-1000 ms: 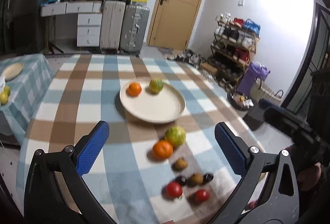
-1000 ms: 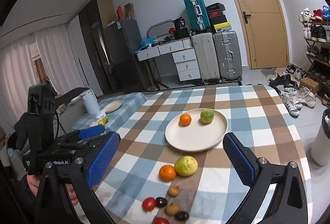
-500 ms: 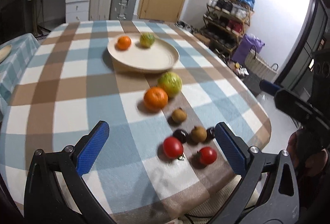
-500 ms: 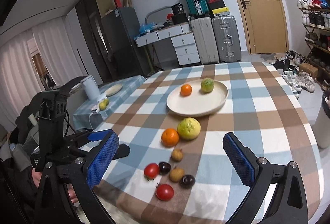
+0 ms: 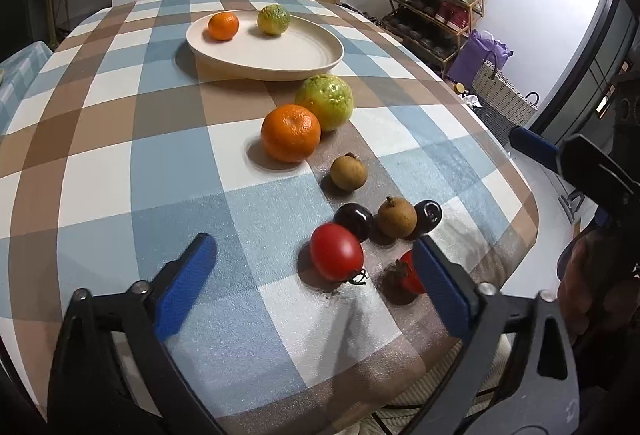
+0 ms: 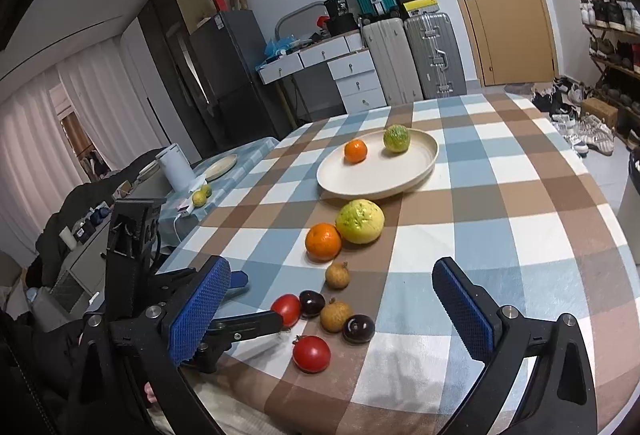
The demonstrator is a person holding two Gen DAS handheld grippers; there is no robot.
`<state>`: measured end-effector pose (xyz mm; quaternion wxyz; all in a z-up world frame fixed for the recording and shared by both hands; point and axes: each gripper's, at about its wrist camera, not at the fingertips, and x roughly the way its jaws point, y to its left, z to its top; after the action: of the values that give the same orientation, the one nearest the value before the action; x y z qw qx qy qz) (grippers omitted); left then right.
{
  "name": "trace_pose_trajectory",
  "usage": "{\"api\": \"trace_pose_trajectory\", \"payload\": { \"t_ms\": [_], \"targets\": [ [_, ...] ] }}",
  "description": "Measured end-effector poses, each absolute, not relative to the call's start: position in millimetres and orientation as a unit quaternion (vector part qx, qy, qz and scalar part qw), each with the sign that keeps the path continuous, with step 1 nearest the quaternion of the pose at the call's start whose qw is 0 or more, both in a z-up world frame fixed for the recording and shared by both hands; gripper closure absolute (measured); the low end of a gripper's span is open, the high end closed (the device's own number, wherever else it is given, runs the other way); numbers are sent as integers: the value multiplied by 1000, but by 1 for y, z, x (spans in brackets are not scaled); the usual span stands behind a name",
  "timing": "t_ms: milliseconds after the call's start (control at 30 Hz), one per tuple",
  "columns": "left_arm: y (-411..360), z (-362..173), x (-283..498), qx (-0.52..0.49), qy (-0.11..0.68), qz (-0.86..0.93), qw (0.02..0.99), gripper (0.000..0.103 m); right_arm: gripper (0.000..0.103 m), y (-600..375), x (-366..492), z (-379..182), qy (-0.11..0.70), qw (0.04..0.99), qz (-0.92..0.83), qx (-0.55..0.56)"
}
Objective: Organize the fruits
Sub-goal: 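Lower the left gripper around the large red tomato and close it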
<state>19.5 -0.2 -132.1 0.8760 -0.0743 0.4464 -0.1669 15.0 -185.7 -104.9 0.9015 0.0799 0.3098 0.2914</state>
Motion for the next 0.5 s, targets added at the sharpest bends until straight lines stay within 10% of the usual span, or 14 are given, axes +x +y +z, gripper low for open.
{"api": "trace_pose_trajectory", "payload": {
  "t_ms": [500],
  "targets": [
    [-3, -141, 19, -94, 454, -213, 860, 77, 0, -192, 18, -113, 318, 899, 288, 88]
  ]
}}
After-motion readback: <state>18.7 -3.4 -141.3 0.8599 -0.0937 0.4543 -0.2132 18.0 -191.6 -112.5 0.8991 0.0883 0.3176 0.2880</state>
